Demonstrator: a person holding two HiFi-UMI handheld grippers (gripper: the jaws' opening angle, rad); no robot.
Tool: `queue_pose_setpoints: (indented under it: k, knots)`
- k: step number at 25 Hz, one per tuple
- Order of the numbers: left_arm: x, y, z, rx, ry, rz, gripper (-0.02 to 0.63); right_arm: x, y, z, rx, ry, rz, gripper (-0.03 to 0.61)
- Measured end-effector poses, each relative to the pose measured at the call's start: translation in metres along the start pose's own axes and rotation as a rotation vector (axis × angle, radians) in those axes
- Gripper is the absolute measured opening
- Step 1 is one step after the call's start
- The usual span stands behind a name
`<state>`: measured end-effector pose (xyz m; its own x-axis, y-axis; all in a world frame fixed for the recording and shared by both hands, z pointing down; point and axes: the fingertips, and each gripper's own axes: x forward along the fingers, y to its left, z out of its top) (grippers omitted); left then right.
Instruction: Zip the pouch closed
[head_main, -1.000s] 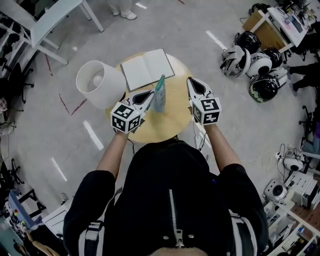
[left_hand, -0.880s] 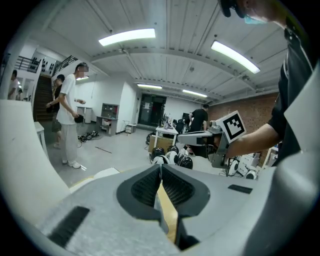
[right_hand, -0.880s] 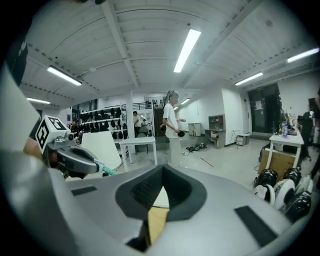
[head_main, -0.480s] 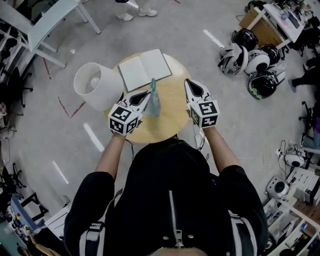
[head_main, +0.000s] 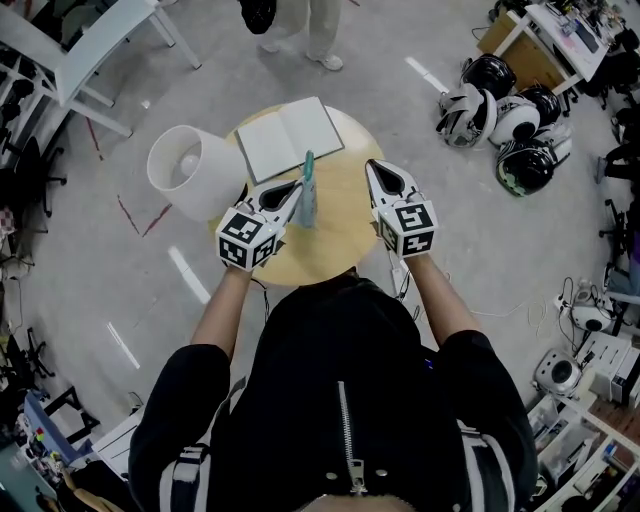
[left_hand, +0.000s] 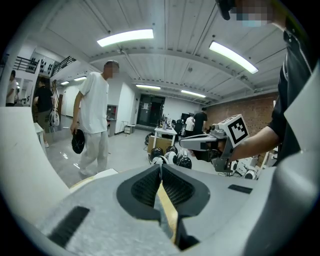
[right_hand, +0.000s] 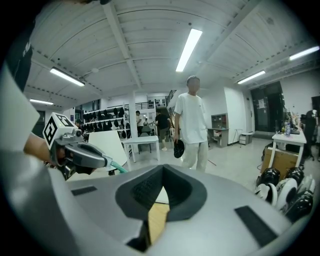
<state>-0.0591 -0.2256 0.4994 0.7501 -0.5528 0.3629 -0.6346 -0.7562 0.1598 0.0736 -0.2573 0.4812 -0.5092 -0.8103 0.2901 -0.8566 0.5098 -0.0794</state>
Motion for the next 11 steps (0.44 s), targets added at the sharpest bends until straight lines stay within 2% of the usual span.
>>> queue_pose_setpoints:
  k: [11]
  knots:
    - [-0.0042, -0.0010, -0.0025, -0.003, 0.000, -0.009, 0.020, 0.0028, 0.0064, -0.0092, 0.004, 0.015, 0.011, -0.002]
